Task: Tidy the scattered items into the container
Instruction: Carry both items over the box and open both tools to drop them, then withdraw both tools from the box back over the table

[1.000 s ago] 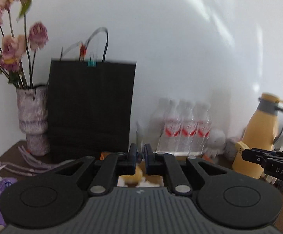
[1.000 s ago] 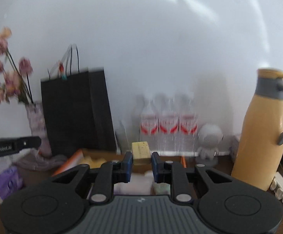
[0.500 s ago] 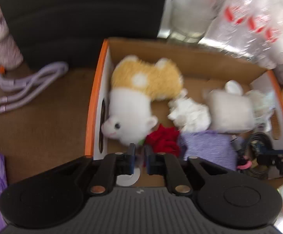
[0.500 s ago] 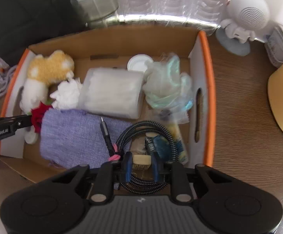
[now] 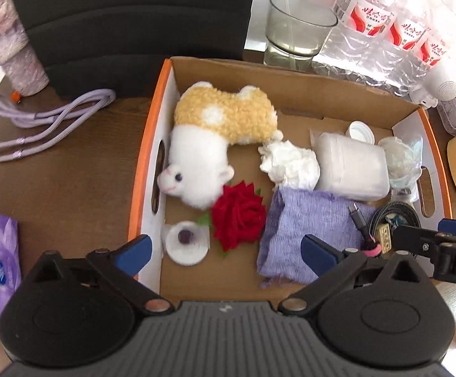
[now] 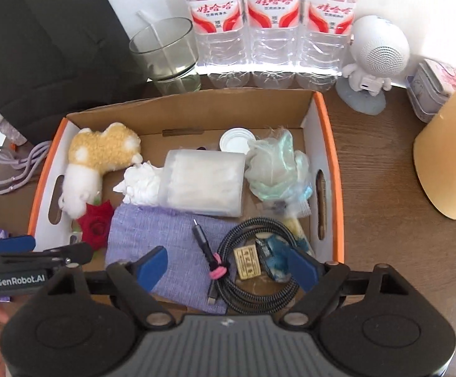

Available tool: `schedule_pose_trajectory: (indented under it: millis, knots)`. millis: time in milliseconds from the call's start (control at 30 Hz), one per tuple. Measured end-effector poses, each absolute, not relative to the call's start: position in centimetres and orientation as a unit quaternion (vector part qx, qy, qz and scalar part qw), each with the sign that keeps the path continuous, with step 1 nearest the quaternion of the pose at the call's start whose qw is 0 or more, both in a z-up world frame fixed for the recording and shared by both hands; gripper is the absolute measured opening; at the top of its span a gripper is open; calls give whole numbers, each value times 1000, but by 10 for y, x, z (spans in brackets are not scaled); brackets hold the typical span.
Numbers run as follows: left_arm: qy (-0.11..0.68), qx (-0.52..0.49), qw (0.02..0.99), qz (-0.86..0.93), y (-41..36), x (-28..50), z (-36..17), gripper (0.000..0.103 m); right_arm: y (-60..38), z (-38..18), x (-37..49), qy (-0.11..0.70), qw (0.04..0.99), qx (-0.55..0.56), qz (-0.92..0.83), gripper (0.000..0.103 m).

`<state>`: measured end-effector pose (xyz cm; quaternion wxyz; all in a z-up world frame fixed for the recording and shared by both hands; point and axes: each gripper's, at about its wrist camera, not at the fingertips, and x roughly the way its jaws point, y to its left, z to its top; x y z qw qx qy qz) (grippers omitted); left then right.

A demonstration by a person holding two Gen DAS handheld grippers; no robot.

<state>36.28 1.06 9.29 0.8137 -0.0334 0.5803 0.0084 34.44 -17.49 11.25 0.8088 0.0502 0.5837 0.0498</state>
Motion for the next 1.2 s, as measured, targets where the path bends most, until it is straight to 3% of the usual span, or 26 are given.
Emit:
schedule_pose_trajectory:
  millis: [67, 267, 400, 700, 900, 1033, 1200]
  knots:
    - [533, -16, 846, 12, 4, 348, 102, 103, -172, 123, 332, 543, 838, 32, 46, 84]
    - [255, 39, 966, 20, -21, 259, 118, 103, -170, 128, 255, 271, 961, -18, 47, 90]
    - [181, -15, 983, 14, -17, 231, 108, 103, -172, 123, 233, 214, 975, 4, 56, 89]
    - [110, -14, 994, -7, -9, 169, 105, 103, -166, 123, 176, 145, 988, 0, 49, 90]
    - [111, -25, 993, -3, -7, 56, 92, 103, -164, 114, 65, 152, 987, -2, 45, 91]
    - [106, -41, 993, 18, -9, -30, 74, 103, -171, 91, -23, 131, 989, 51, 45, 100]
    - [120, -19, 993, 10, -15, -105, 55, 103, -168, 62, -96, 141, 988, 48, 37, 100]
